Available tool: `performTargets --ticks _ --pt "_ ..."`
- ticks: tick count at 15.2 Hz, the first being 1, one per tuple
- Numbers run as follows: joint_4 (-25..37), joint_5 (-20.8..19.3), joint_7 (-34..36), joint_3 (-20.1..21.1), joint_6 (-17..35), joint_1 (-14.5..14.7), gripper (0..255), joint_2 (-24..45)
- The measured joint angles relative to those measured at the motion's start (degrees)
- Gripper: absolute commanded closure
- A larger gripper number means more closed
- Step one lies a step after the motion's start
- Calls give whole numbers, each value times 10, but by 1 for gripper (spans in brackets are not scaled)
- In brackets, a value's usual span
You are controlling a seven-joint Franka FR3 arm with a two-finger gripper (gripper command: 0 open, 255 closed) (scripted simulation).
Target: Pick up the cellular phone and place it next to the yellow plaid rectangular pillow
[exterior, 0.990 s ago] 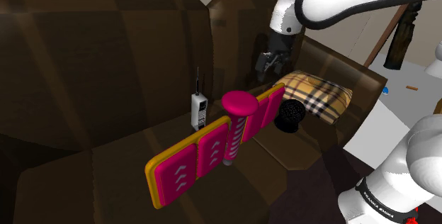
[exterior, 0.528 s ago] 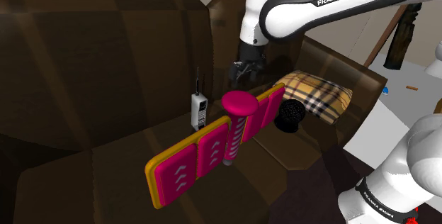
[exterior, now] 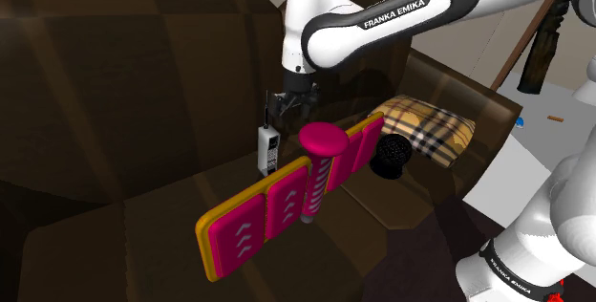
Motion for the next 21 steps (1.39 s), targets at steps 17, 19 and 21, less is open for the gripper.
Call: performTargets --ticks 17,19,21 --pt "91 -41 48 -4 43 29 0 139" --pt "91 -41 48 -4 43 29 255 139" --pt "91 -41 48 -4 43 29 255 139"
